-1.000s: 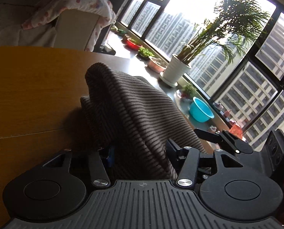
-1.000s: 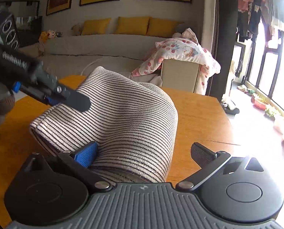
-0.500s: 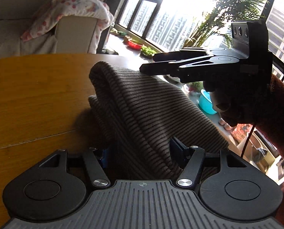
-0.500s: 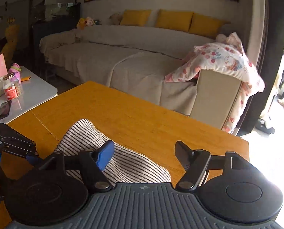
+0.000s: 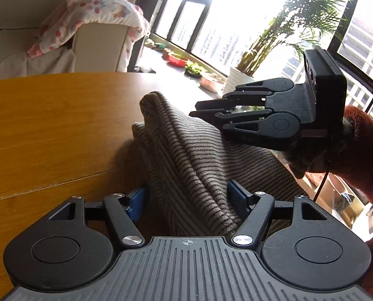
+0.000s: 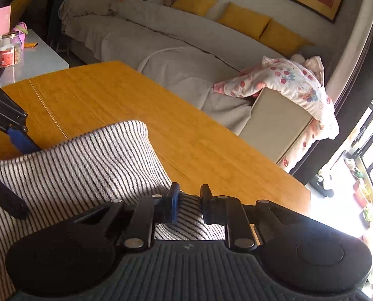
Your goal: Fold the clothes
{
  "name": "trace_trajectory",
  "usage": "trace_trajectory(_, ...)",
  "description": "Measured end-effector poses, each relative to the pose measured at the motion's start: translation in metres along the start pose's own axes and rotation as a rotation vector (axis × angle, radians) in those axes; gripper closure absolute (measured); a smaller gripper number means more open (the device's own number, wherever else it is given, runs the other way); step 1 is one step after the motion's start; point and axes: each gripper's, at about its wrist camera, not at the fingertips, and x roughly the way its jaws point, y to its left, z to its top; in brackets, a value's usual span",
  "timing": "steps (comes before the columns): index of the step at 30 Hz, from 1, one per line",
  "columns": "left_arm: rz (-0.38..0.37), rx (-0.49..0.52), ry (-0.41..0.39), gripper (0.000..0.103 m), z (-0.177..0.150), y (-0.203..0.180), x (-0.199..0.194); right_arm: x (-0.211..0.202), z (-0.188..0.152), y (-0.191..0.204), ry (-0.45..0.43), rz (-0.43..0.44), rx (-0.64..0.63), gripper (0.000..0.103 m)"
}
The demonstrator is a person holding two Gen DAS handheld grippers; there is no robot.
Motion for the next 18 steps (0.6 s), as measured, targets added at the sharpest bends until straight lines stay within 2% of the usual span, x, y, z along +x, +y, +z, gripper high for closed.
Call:
trace_trajectory(3,0.019,0.025,-0.001,0.028,0.0,-0.005,-0.003,0.006,-0.006,-0.005,-0.013,-0.016,0.046,0.085)
trace_trajectory(5,0.032,0.045,-0.001,0.028,-0.001,-0.009,-0.005,0.009,-0.007,-0.01,-0.02,-0.044,0.082,0.079)
trace_trajectory(7,0.046,0.069,0.0,0.028,0.0,-0.012,-0.009,0.008,-0.01,-0.014,-0.03,-0.083,0.102,0.067)
trace_trajectory(9,0.063,0.102,-0.005,0.029,0.006,-0.016,-0.017,0.0,-0.01,-0.021,-0.037,-0.096,0.158,0.066)
trace_trajectory(11,0.073,0.137,-0.047,0.033,0.022,-0.021,-0.029,-0.018,-0.01,-0.026,-0.061,-0.11,0.205,0.066)
trace_trajectory(15,-0.024,0.19,-0.134,0.032,0.062,-0.038,-0.03,-0.057,-0.015,-0.03,-0.116,-0.115,0.275,0.05)
trace_trajectory(16,-0.056,0.205,-0.136,0.031,0.071,-0.041,-0.021,-0.064,-0.015,-0.029,-0.123,-0.11,0.278,0.04)
trace_trajectory(18,-0.09,0.195,-0.092,0.03,0.085,-0.041,0.007,-0.078,-0.018,-0.021,-0.136,-0.094,0.282,0.031)
